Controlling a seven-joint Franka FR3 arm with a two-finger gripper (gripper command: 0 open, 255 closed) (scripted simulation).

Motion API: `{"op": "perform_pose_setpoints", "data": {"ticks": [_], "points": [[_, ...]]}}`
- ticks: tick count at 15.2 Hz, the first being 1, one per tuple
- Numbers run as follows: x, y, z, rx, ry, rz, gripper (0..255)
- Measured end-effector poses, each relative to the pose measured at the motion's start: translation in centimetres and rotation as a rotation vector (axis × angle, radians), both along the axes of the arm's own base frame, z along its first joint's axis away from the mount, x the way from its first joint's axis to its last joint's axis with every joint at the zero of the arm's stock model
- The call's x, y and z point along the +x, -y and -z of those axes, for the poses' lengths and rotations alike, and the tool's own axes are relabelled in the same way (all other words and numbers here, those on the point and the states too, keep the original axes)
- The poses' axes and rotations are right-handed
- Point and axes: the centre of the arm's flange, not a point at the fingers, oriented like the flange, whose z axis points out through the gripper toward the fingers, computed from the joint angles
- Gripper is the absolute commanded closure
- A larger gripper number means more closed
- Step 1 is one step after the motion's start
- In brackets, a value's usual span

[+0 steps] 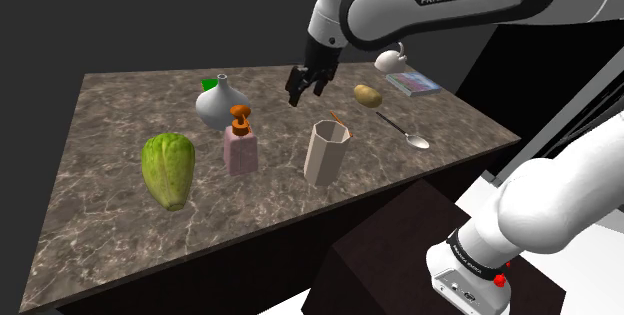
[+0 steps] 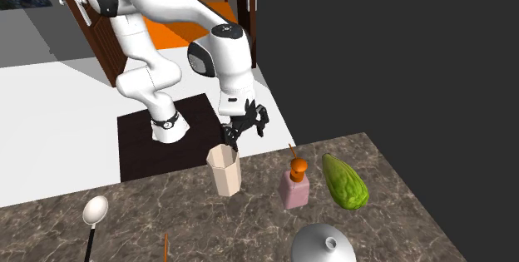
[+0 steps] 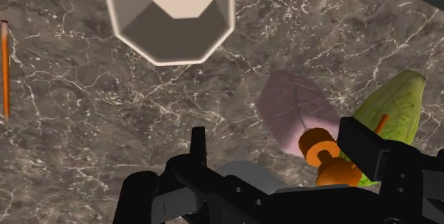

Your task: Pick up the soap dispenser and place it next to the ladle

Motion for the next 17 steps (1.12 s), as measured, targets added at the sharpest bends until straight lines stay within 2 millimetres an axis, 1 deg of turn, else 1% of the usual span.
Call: {"op": "perform_pose_setpoints", "data": {"ticks": [6, 11, 12, 17], "points": [[4.3, -5.5, 3.0, 0.022, 0.013, -0.017, 0], [7.1, -10.6, 4.9, 0.041, 0.024, -0.031, 0], [7.6, -11.0, 5.3, 0.043, 0.025, -0.032, 0], [8.1, -11.6, 8.1, 0.044, 0.025, -0.032, 0]]}}
